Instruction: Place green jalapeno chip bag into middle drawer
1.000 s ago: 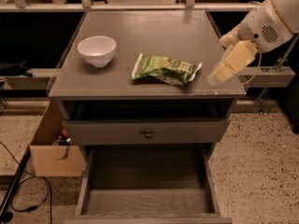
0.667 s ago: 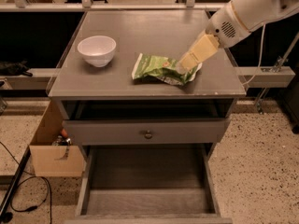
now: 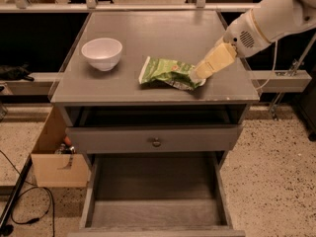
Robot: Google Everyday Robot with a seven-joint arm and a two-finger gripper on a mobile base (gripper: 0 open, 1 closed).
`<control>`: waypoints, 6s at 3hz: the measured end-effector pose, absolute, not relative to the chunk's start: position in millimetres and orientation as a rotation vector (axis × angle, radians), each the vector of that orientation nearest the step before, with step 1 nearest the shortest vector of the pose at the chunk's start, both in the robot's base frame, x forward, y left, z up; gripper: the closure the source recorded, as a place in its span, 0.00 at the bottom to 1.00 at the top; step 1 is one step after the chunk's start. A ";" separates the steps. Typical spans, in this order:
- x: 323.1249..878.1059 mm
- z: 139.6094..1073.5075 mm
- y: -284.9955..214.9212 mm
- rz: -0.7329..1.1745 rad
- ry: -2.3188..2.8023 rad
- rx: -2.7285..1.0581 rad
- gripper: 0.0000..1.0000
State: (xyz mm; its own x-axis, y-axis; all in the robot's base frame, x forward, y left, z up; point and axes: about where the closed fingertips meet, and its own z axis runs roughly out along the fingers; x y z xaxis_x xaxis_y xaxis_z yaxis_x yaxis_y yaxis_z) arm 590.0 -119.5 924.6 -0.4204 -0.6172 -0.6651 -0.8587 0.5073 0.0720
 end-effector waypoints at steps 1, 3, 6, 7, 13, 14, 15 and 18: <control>594.0 913.9 -120.2 0.535 2.152 -1.160 0.00; 631.4 887.9 -103.5 0.481 2.133 -1.153 0.00; 669.2 845.2 -91.8 0.485 2.173 -1.160 0.16; 669.2 845.2 -91.8 0.485 2.173 -1.160 0.39; 636.1 870.7 -125.3 0.483 2.219 -1.139 1.00; 595.2 895.4 -155.1 0.459 2.221 -1.119 1.00; 527.7 909.2 -184.9 0.446 2.227 -1.080 1.00; 477.0 880.9 -172.7 0.525 2.173 -0.971 1.00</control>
Offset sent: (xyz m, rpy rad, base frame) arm 0.0329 0.0120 -0.0384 0.0101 -0.0905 -0.0630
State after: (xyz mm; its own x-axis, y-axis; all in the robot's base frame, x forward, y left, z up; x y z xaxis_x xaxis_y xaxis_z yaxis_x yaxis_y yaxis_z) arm 477.0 -172.7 880.9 -0.4829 -0.4862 -0.7283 -0.7652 0.6387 0.0809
